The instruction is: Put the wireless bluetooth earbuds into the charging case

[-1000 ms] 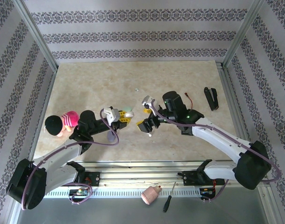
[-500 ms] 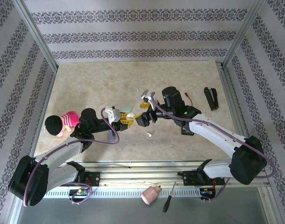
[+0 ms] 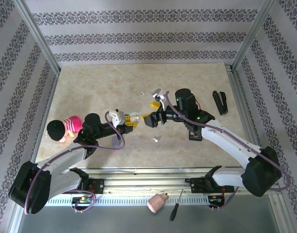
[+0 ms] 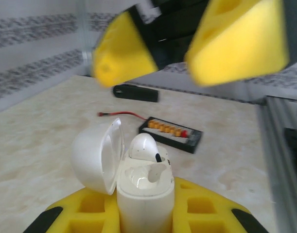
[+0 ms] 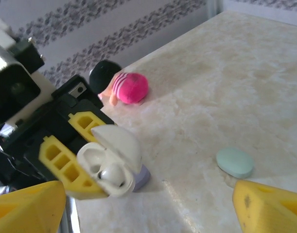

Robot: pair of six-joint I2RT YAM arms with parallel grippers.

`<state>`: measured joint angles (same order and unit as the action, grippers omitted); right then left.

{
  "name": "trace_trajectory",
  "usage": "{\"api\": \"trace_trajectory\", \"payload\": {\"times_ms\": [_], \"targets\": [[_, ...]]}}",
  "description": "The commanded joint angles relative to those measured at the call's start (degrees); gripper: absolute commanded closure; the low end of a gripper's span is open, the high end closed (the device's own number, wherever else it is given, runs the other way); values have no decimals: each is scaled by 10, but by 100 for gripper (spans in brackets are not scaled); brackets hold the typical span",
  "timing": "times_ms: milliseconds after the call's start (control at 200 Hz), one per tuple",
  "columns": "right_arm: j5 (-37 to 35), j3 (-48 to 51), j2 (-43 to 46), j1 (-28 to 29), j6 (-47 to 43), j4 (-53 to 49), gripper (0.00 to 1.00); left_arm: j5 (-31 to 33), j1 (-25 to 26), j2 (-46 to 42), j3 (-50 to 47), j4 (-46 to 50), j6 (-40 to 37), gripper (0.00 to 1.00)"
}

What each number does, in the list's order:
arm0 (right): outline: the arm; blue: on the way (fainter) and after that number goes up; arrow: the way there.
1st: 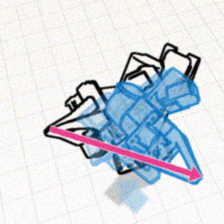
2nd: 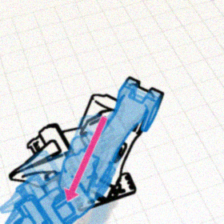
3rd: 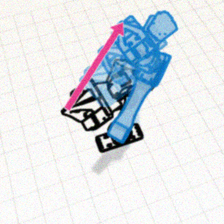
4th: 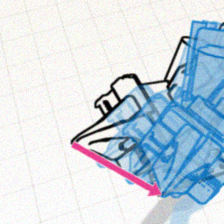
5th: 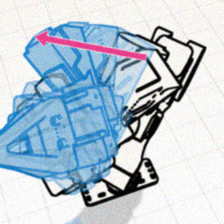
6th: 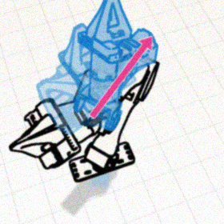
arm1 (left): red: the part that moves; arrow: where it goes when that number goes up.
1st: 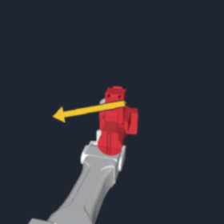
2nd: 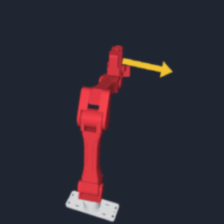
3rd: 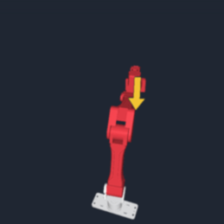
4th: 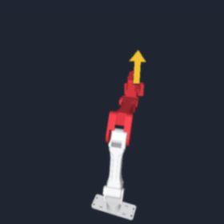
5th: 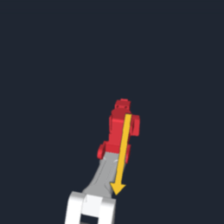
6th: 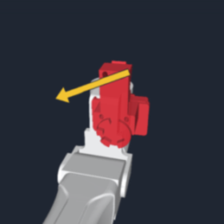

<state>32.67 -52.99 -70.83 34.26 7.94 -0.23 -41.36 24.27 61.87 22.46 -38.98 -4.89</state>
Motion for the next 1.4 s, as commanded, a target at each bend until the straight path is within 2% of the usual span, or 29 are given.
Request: {"api": "trace_trajectory", "payload": {"times_ms": [0,45,115,235,450,635,844,1089,1399], "targets": [[-151,28,31,-4,121,4,14,150,0,-11,-30,-83,-25,100],[-228,40,35,-5,179,-24,16,191,0,-13,-38,-97,-36,100],[-277,57,31,-7,255,-77,18,233,1,-13,-46,-110,-56,100],[-289,89,17,-6,380,-131,20,268,1,-8,-62,-152,-77,100],[-259,151,-9,24,504,-100,29,310,0,-1,-86,-194,-89,100],[-230,129,-80,60,524,-92,36,343,1,5,-100,-218,-90,100],[-208,103,-153,97,533,-63,38,342,-4,-7,-99,-199,-95,100],[-187,100,-194,89,539,-29,43,336,-9,-25,-102,-185,-94,100],[-199,84,-213,71,511,-28,45,331,-13,-36,-102,-174,-94,100]]}}
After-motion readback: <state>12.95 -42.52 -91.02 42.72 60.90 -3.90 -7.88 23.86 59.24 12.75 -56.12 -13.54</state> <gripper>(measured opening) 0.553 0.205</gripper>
